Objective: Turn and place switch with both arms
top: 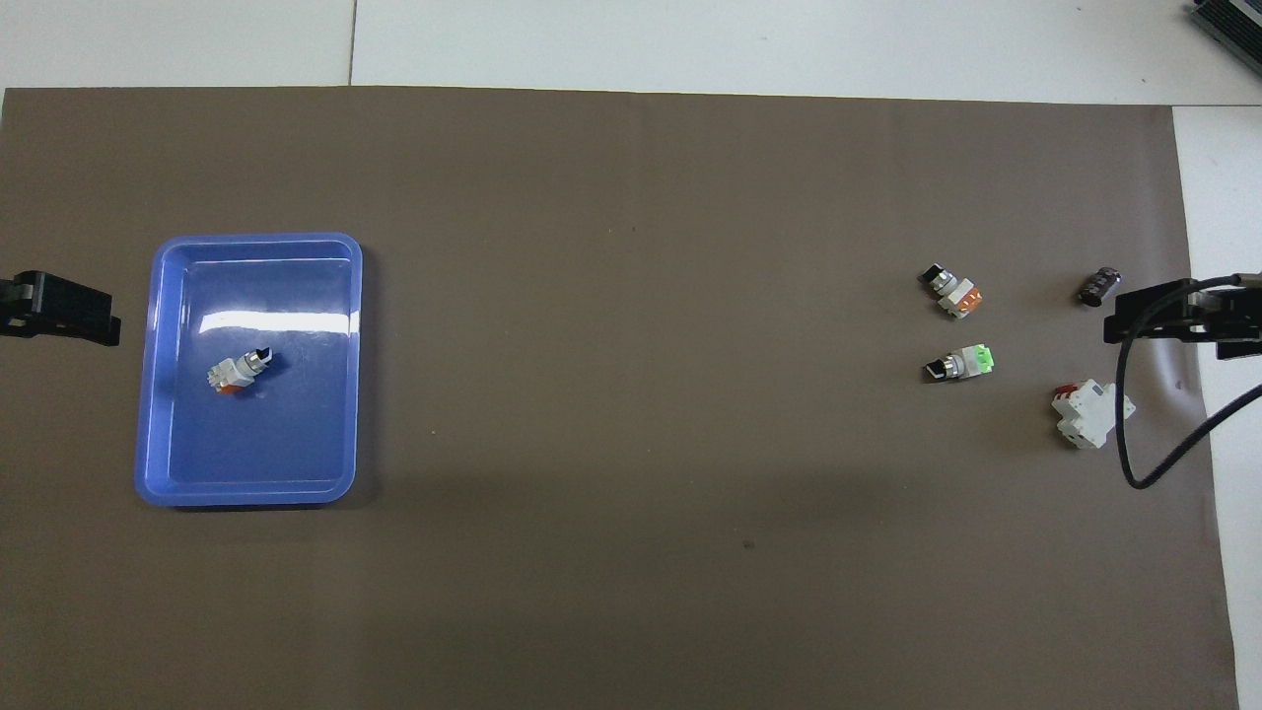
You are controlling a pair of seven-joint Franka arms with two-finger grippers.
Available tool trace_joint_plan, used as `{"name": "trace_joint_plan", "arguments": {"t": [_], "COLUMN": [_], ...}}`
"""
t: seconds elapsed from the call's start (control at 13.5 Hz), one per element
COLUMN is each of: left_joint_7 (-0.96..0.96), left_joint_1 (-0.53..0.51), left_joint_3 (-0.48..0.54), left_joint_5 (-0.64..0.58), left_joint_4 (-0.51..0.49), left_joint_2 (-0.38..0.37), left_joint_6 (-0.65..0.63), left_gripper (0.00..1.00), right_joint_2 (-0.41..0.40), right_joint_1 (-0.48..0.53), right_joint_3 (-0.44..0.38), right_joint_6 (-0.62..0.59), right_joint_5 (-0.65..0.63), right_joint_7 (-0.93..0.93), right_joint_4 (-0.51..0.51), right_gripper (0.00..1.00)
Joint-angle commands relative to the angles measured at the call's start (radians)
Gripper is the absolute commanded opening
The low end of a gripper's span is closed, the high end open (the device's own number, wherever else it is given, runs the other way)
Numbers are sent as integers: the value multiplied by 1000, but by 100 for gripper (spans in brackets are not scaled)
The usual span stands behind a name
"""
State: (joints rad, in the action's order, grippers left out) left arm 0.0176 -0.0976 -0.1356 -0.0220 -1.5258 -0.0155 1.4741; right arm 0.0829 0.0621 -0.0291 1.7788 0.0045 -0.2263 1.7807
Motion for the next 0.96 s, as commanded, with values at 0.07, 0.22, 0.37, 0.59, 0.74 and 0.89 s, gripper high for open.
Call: {"name": "trace_joint_plan", "arguments": {"t": [0.07, 0.22, 0.37, 0.59, 0.74, 0.89], "left_joint_7": [7, 9, 7, 7, 7, 7], "left_joint_1": [-4, -4, -4, -4, -4, -4], "left_joint_3": [-1, -1, -1, -1, -1, -1], "left_joint_5": [-12, -12, -12, -13, -12, -13], "left_joint_4": [-34, -34, -34, -34, -33, -34], "left_joint_2": [-27, -27, -27, -27, -27, -27], "left_joint_6": [8, 8, 8, 8, 8, 8], "left_gripper": [100, 100, 100, 100, 100, 100], "right_joint_2": [25, -21, -93, -176, -215, -248], "right_joint_1": [2, 19, 44, 47, 67, 65], "right_joint_3": [9, 9, 11, 9, 9, 9], "right_joint_6": [146, 169, 278, 336, 350, 422], "right_joint_5": [-9, -9, 6, 48, 141, 175], "right_joint_7": [-229, -332, -416, -517, -548, -579], "right_joint_4": [157, 175, 219, 226, 239, 285], "right_gripper": [100, 100, 100, 100, 100, 100]}}
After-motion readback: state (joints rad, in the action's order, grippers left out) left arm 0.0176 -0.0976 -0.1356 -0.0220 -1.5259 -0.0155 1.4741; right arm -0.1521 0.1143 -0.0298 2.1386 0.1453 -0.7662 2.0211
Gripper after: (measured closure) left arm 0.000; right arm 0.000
